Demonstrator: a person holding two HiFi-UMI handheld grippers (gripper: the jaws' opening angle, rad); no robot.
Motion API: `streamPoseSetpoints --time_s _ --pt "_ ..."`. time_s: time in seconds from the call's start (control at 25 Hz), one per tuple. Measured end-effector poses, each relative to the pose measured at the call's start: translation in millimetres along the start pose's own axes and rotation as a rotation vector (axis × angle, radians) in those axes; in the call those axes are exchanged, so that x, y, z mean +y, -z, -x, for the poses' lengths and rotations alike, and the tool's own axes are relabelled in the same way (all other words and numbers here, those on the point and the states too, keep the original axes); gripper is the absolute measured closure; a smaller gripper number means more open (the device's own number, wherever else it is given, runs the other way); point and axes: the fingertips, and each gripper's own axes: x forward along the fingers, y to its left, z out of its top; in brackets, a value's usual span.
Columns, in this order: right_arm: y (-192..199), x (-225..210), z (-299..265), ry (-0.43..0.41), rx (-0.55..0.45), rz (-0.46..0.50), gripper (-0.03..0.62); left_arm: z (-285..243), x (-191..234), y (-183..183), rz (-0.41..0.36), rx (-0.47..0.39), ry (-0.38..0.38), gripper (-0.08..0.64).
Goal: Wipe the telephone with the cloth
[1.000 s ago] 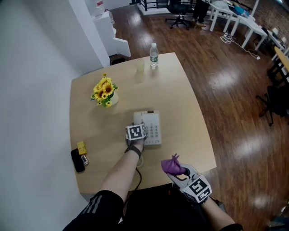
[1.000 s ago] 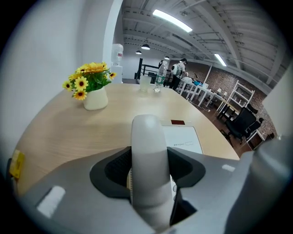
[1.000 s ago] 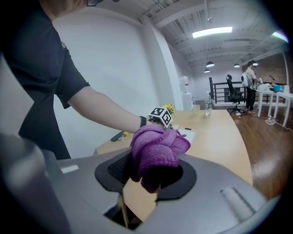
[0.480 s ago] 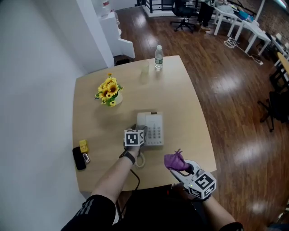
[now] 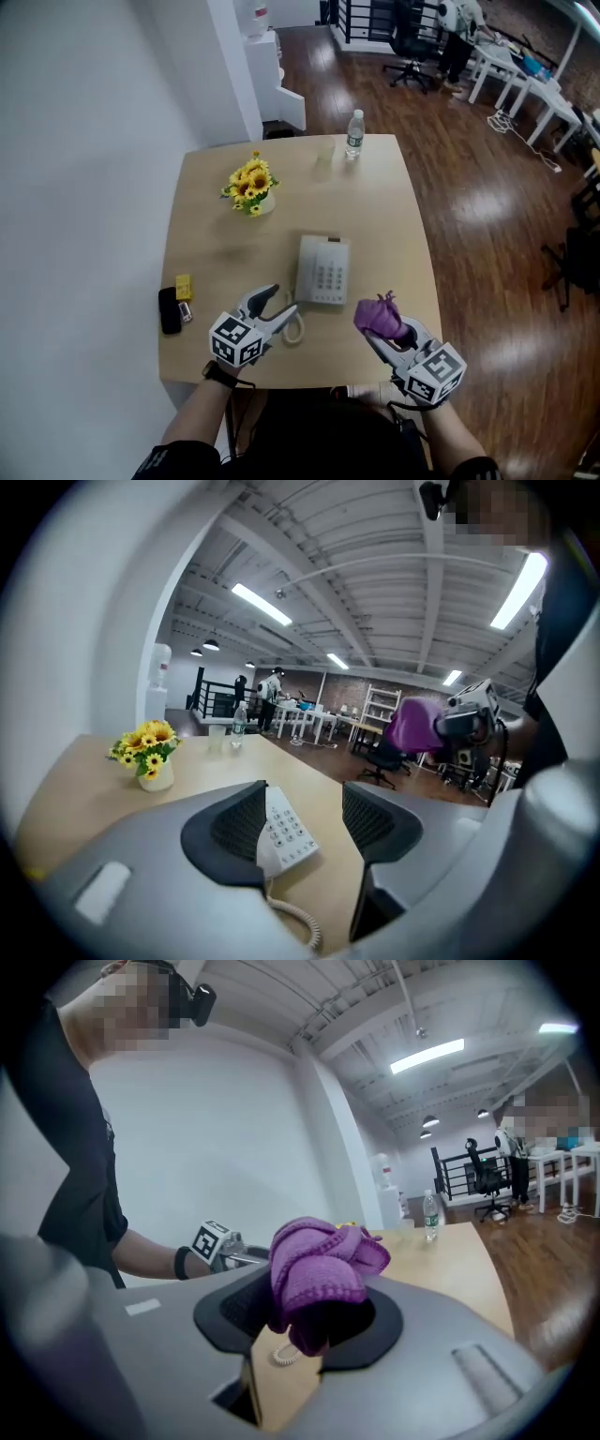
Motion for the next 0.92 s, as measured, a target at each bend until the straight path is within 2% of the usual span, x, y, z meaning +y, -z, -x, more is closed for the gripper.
streamPoseSetpoints --time_s 0.16,0.32,0.52,0.68,0.92 --pt "-7.5 9.8 6.6 -0.038 -0.008 0.033 0.446 42.7 -28.1 -27.4 0.021 -0.117 0.006 0.308" --pt "-8.7 22.8 15.1 -0.079 -0.017 0.049 0.446 63.6 -49.0 -44.5 -0.018 -0.177 -0.026 0.294" --pt "-9.5 38.4 30.0 -0.129 -0.028 0.077 0.446 81.6 -69.7 -55.0 -0.050 -0.208 -0.080 0.278" --pt "-5.2 49.6 46.7 -0.157 -0.040 0.081 0.446 97.8 -85.5 -44.9 -0.035 -0.218 -0.125 0.278" --pt "6.6 59.9 64.4 -0.180 -0.026 0.093 0.446 108.3 -109.8 -25.7 -0.007 -0.219 -0.142 0.278"
